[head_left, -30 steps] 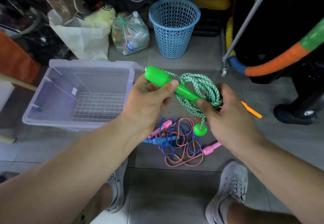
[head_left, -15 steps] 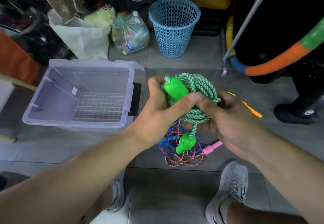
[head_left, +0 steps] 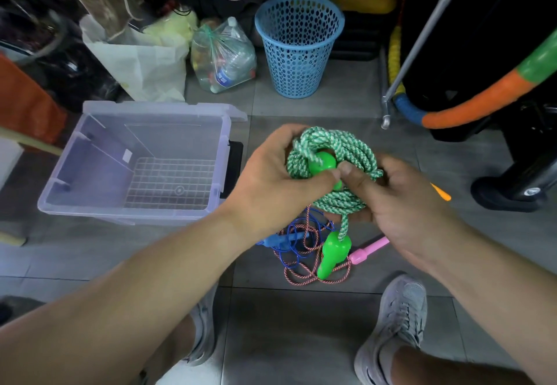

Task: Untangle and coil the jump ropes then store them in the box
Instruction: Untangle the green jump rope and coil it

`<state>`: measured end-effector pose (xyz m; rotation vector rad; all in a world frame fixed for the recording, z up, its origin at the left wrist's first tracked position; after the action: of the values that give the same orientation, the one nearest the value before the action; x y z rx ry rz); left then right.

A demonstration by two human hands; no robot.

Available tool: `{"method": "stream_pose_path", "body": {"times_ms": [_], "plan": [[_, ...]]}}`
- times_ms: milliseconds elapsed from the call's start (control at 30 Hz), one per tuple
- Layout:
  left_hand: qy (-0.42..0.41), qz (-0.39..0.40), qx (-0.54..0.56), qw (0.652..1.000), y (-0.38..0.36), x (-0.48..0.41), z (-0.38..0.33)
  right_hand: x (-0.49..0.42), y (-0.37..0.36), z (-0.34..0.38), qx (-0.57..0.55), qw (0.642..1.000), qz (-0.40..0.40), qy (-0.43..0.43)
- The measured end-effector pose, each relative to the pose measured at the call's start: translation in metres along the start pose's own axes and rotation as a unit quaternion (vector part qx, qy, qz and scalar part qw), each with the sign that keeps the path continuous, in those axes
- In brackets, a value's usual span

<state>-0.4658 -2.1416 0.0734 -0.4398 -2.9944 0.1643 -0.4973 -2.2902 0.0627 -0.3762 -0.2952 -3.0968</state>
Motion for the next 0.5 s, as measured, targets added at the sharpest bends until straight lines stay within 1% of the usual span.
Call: {"method": "stream_pose_path", "body": {"times_ms": [33,67,133,233,400,467,500], "plan": [[-0.008,-0.008,-0.045,0.999,0.002,0.0,-0.001,0.0,0.002,0.001,0.046,0.999,-0.014,0.017],[-0.013,-0.016,-0.079,0.997,0.003,-0.001,-0.001,0.0,0.003,0.003,0.067,0.997,-0.023,0.032],[-0.008,-0.019,-0.104,0.994,0.006,0.0,-0.001,0.002,0.002,0.009,0.059,0.997,-0.018,0.053],[0.023,0.011,-0.055,0.998,0.004,0.001,-0.002,0.004,-0.002,0.012,0.02,0.998,-0.003,0.063],[0.017,0.058,0.034,0.998,-0.006,0.007,-0.004,0.007,0.003,0.019,0.027,0.995,-0.063,0.077],[0.011,0.085,0.031,0.996,-0.012,0.012,-0.004,0.006,0.012,0.024,0.036,0.992,-0.091,0.08],[0.004,0.098,0.001,0.995,-0.013,0.013,-0.003,0.004,0.017,0.025,0.038,0.991,-0.105,0.076]]}}
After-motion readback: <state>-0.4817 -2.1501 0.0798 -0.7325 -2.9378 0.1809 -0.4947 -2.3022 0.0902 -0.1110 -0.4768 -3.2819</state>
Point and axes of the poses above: each hand's wrist, its own x-axis away from the middle knuckle, its own y-axis out of the back of the hand, z = x × y, the point moved 7 cm from there along -x, towards the middle knuckle, and after that the axes turned 8 degrees about x, right-handed, at the moved point
